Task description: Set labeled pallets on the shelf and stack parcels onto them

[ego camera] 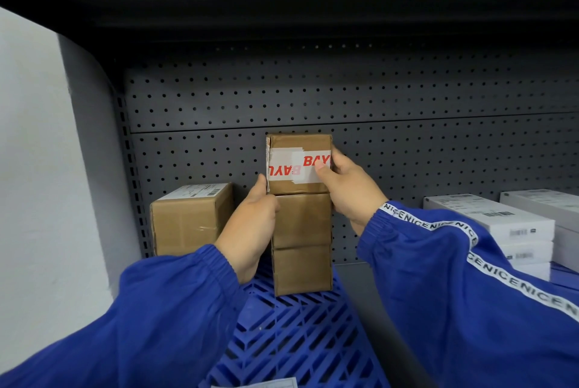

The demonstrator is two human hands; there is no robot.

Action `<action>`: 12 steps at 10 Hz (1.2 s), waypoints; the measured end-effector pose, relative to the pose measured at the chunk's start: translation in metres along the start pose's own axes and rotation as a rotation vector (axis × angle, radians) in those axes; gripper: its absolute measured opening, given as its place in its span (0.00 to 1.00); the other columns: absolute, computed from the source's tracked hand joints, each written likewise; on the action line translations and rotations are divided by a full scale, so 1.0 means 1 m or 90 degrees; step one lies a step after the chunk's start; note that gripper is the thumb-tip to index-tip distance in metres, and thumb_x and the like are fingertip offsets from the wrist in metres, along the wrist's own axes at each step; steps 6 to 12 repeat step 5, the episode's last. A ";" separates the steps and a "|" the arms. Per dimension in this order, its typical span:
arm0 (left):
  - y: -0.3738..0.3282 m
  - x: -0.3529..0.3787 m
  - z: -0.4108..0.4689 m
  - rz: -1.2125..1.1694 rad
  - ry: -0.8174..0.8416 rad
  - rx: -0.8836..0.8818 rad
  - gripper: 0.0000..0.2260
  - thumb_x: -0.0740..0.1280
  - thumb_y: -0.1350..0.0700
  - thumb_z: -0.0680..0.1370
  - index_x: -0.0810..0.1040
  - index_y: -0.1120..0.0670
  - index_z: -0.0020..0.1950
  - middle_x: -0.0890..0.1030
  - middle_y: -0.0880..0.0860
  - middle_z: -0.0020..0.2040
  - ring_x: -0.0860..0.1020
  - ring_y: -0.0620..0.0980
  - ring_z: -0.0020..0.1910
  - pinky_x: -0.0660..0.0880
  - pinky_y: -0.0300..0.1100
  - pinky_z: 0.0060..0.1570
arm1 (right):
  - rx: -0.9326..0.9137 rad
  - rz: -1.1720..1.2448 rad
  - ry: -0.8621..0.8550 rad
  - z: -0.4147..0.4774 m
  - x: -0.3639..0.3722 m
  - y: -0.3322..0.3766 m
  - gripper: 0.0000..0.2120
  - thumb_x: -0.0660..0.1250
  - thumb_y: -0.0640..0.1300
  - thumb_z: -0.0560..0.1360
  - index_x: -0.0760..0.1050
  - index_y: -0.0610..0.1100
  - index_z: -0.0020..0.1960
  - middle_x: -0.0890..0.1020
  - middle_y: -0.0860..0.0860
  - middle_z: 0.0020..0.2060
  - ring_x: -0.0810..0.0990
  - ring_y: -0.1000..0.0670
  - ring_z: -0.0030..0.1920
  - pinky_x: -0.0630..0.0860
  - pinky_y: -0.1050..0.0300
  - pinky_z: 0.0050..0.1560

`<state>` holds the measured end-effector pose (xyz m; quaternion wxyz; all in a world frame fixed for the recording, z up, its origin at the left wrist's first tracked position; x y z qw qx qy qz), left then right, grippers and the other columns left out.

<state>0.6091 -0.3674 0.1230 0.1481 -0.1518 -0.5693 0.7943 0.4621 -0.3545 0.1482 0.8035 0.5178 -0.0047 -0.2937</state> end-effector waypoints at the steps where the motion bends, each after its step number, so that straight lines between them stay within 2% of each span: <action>1: 0.000 -0.001 0.000 -0.003 -0.006 0.000 0.26 0.52 0.63 0.77 0.60 0.43 0.73 0.80 0.38 0.44 0.75 0.38 0.46 0.68 0.34 0.41 | 0.003 0.020 0.004 0.001 0.002 -0.001 0.18 0.55 0.50 0.79 0.66 0.55 0.69 0.78 0.54 0.61 0.77 0.50 0.59 0.76 0.48 0.60; 2: 0.002 -0.003 -0.001 -0.015 -0.005 0.003 0.27 0.53 0.63 0.77 0.56 0.45 0.75 0.78 0.39 0.43 0.74 0.36 0.43 0.67 0.33 0.40 | 0.004 0.018 0.006 0.000 0.002 -0.001 0.18 0.55 0.50 0.79 0.64 0.55 0.69 0.78 0.53 0.61 0.77 0.50 0.58 0.76 0.48 0.59; 3: 0.000 -0.004 -0.007 -0.019 -0.005 0.007 0.27 0.53 0.63 0.78 0.53 0.47 0.75 0.75 0.35 0.48 0.72 0.32 0.38 0.67 0.29 0.37 | 0.009 0.021 -0.001 -0.001 0.000 0.000 0.21 0.55 0.50 0.79 0.61 0.56 0.71 0.77 0.55 0.62 0.77 0.51 0.59 0.75 0.49 0.60; 4: -0.004 -0.011 -0.011 -0.014 -0.036 0.002 0.23 0.55 0.61 0.79 0.59 0.50 0.74 0.69 0.44 0.61 0.68 0.39 0.54 0.65 0.34 0.54 | 0.001 0.030 -0.004 -0.008 -0.008 0.005 0.22 0.57 0.51 0.78 0.60 0.55 0.72 0.75 0.56 0.64 0.76 0.53 0.59 0.75 0.55 0.57; 5: -0.011 -0.020 -0.016 -0.003 -0.081 0.000 0.19 0.56 0.58 0.79 0.66 0.50 0.70 0.71 0.47 0.62 0.68 0.43 0.59 0.65 0.41 0.62 | 0.005 0.041 -0.049 -0.014 -0.017 0.015 0.22 0.58 0.49 0.79 0.61 0.52 0.72 0.74 0.55 0.64 0.76 0.58 0.55 0.73 0.66 0.48; 12: -0.011 -0.020 -0.016 -0.003 -0.081 0.000 0.19 0.56 0.58 0.79 0.66 0.50 0.70 0.71 0.47 0.62 0.68 0.43 0.59 0.65 0.41 0.62 | 0.005 0.041 -0.049 -0.014 -0.017 0.015 0.22 0.58 0.49 0.79 0.61 0.52 0.72 0.74 0.55 0.64 0.76 0.58 0.55 0.73 0.66 0.48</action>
Point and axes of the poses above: each hand's wrist, its own z-axis towards the middle knuckle, its own x-axis out of the palm, y = z × x, the point moved 3 cm from there along z, towards the middle knuckle
